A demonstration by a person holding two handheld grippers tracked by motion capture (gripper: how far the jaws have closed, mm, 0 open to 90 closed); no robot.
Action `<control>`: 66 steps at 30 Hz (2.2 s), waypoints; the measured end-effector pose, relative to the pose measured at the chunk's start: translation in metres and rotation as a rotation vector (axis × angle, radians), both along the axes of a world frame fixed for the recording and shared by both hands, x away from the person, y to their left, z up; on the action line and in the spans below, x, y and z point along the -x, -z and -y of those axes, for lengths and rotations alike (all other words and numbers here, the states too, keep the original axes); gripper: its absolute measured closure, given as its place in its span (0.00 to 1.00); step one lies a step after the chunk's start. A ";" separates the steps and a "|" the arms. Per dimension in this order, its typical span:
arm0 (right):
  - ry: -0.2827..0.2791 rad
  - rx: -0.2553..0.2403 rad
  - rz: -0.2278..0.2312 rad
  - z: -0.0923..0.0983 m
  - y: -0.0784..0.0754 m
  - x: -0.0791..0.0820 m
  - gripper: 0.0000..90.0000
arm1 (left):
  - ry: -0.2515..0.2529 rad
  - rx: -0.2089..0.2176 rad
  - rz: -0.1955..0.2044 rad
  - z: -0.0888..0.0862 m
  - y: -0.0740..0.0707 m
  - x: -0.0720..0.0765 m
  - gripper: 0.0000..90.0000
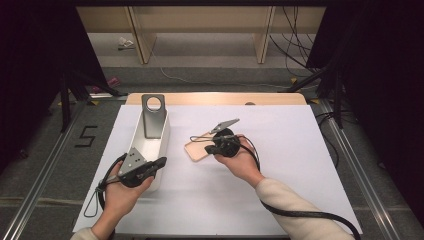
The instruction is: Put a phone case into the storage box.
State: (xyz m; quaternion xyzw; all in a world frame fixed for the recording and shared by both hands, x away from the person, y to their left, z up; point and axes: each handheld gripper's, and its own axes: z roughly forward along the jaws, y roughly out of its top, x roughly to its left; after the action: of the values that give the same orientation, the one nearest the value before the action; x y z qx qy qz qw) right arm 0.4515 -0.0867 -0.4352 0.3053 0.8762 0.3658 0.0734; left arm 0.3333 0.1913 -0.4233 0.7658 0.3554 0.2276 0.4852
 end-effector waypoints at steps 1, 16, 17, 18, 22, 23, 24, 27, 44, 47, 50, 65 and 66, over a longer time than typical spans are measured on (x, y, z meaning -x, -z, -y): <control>0.001 0.011 -0.007 -0.004 0.003 -0.003 1.00 | -0.001 -0.001 -0.001 0.000 0.000 0.000 1.00; 0.018 0.076 -0.036 -0.036 0.016 -0.017 1.00 | 0.003 0.001 0.005 0.000 -0.001 0.000 1.00; 0.027 0.085 -0.043 -0.039 0.020 -0.017 1.00 | 0.004 0.000 0.005 0.000 -0.001 0.000 1.00; 0.027 0.085 -0.043 -0.039 0.020 -0.017 1.00 | 0.004 0.000 0.005 0.000 -0.001 0.000 1.00; 0.032 0.116 -0.052 -0.044 0.026 -0.019 1.00 | 0.005 0.000 0.006 0.000 -0.001 0.000 1.00; 0.037 0.121 -0.058 -0.045 0.027 -0.019 1.00 | 0.005 0.000 0.006 0.000 -0.001 0.000 1.00; 0.037 0.122 -0.060 -0.046 0.029 -0.020 1.00 | 0.005 0.000 0.006 0.000 -0.001 0.000 1.00; 0.040 0.136 -0.066 -0.047 0.032 -0.021 1.00 | 0.006 -0.002 0.004 0.000 -0.001 0.000 1.00; 0.025 0.191 -0.116 -0.041 0.036 -0.024 1.00 | 0.009 -0.006 0.002 0.001 0.000 0.000 1.00; 0.010 0.203 -0.122 -0.036 0.035 -0.023 1.00 | 0.011 -0.006 0.002 0.001 0.000 0.000 1.00; -0.003 0.227 -0.127 -0.029 0.033 -0.020 1.00 | 0.013 -0.008 0.001 0.001 0.000 0.000 1.00; -0.069 0.299 -0.125 0.018 0.028 -0.005 1.00 | 0.024 -0.018 0.002 0.006 0.000 0.001 1.00; -0.069 0.299 -0.125 0.018 0.028 -0.005 1.00 | 0.024 -0.018 0.002 0.006 0.000 0.001 1.00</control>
State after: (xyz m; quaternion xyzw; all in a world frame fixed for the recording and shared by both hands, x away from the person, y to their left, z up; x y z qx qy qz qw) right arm 0.4563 -0.1044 -0.4636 0.2829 0.9336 0.2138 0.0510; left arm 0.3321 0.1857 -0.4236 0.7743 0.3436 0.2256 0.4812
